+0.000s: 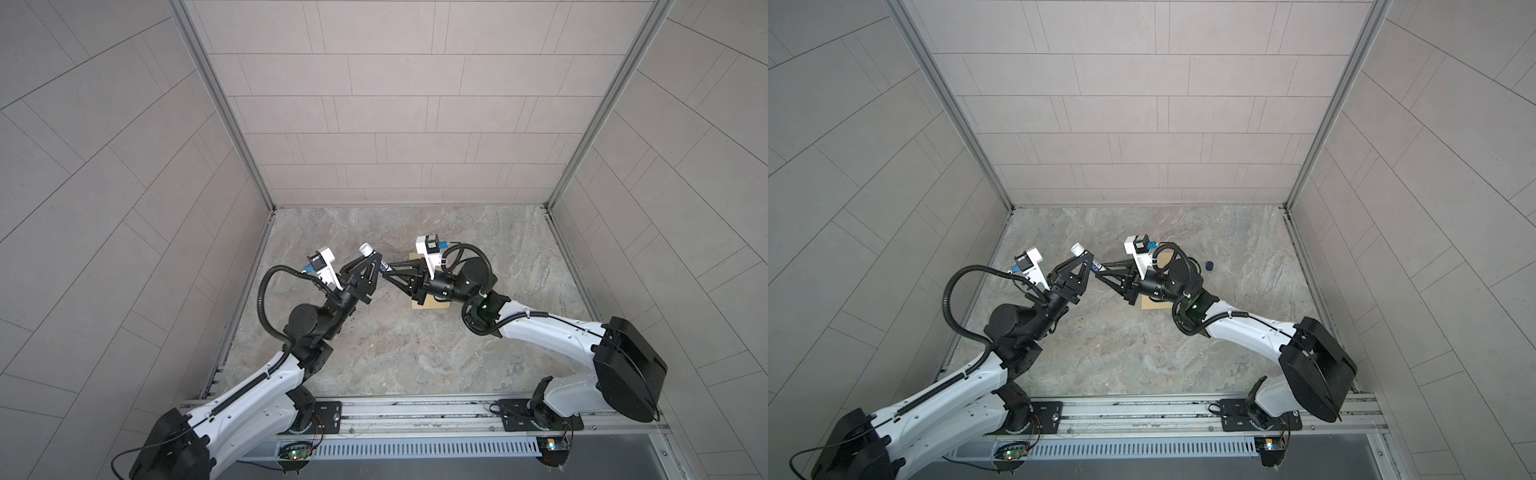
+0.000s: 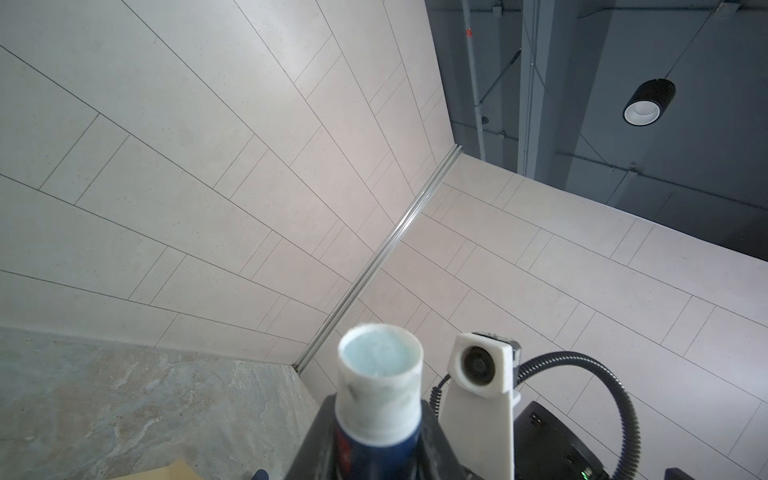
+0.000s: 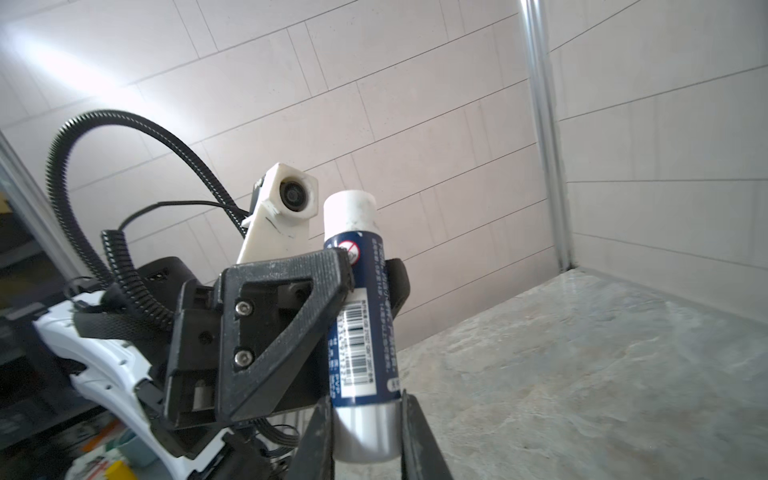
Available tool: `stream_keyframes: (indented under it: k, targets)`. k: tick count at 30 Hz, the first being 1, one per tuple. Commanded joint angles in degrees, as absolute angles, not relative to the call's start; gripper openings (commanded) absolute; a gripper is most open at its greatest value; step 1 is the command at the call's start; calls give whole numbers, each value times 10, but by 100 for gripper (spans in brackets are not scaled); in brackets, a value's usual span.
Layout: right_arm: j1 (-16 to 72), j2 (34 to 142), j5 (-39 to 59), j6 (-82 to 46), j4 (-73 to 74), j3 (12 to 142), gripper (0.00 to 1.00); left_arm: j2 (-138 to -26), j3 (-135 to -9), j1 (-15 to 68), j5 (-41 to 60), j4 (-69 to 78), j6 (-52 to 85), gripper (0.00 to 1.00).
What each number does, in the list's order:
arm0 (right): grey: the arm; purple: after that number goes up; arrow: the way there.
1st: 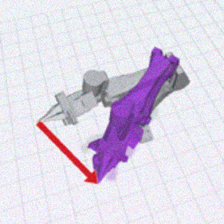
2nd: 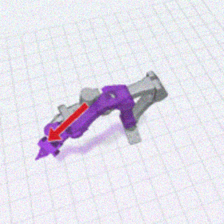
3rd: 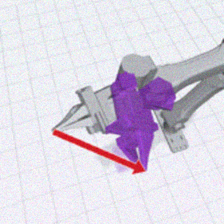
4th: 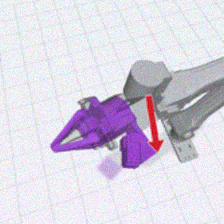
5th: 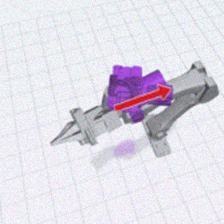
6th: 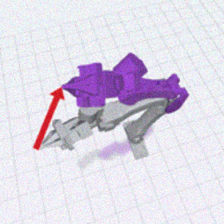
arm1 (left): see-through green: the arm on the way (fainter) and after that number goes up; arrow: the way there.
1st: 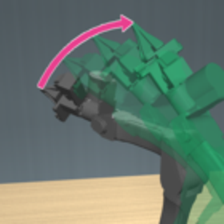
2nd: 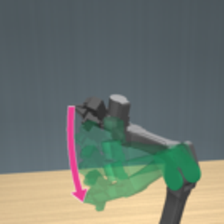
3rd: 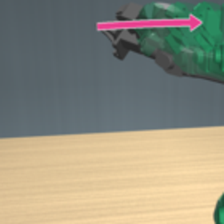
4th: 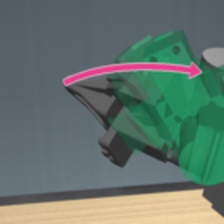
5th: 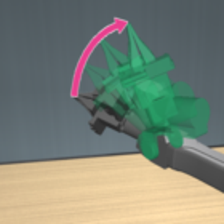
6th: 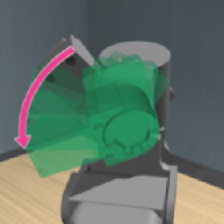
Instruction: Place the letter into the envelope and seal it
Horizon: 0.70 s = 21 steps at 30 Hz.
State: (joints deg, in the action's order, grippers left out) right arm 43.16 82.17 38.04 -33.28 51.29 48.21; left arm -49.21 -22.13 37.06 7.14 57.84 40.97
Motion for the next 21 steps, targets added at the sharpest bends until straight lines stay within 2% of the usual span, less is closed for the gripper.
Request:
stream_keyframes:
  k: [1,9,14,16,19,21]
  targets:
    - [400,855,419,-467,609,516,0,-488,-223,385,183,616,389,0]
    - [397,879,435,-489,616,529,0,-490,-221,386,170,611,392,0]
    - [411,846,388,-399,536,517,0,-486,-233,385,110,554,413,0]
    - [429,816,337,-317,465,508,16,-479,-244,385,78,514,437,0]
    - [479,759,194,-151,359,488,50,-459,-264,385,30,440,463,0]
    - [523,733,80,-43,341,467,66,-449,-276,385,4,396,472,0]
